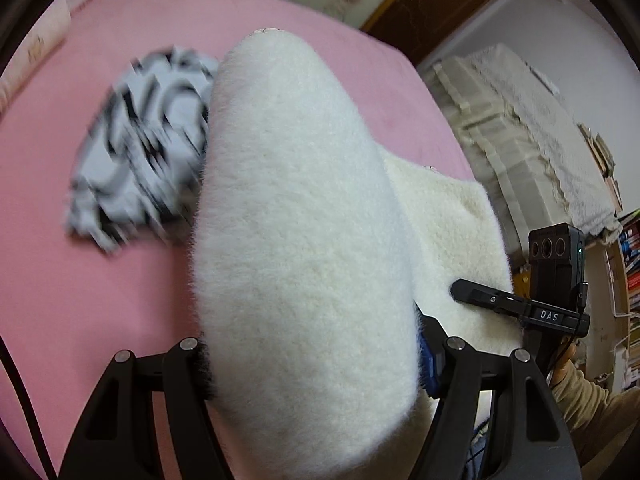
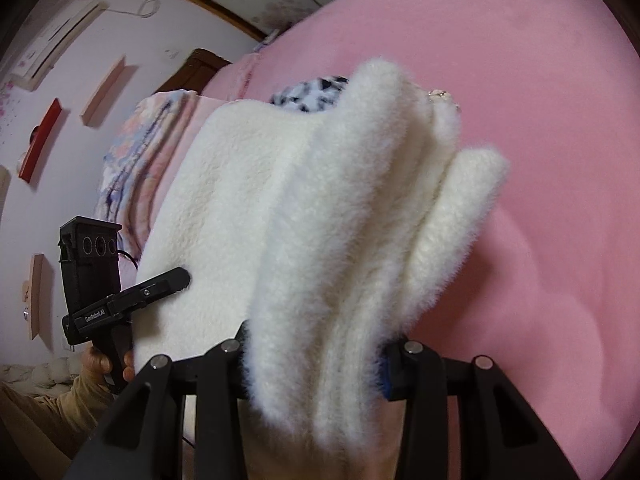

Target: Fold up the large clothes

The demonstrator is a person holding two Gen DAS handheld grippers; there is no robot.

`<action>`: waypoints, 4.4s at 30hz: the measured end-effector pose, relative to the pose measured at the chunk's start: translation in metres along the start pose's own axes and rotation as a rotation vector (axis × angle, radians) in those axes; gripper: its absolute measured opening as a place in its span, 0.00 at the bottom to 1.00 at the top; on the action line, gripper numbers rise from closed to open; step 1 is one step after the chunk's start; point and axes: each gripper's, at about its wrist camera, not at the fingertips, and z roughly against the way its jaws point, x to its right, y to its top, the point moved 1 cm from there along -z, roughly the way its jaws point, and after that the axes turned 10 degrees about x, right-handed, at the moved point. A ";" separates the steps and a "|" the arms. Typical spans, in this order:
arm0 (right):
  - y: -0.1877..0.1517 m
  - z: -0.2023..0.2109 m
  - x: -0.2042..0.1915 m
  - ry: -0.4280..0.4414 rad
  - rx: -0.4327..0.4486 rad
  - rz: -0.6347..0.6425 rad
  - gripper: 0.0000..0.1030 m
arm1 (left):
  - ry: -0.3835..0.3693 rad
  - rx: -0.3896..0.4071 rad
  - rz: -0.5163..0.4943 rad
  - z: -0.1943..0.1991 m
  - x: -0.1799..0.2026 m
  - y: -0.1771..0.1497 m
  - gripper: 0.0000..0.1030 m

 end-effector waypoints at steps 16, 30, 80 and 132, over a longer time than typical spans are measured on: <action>0.155 -0.242 -0.026 -0.043 0.076 0.068 0.40 | 0.107 0.141 -0.037 -0.075 -0.207 0.177 0.68; 0.138 -0.249 -0.010 -0.259 0.057 0.084 0.75 | 0.294 0.184 -0.098 -0.089 -0.219 0.178 0.94; 0.023 -0.056 -0.092 -0.424 0.062 0.264 0.28 | 0.448 0.131 -0.028 0.026 -0.021 0.031 0.68; -0.166 0.190 -0.078 -0.570 0.112 0.257 0.52 | 0.459 0.094 -0.141 0.095 0.239 -0.207 0.71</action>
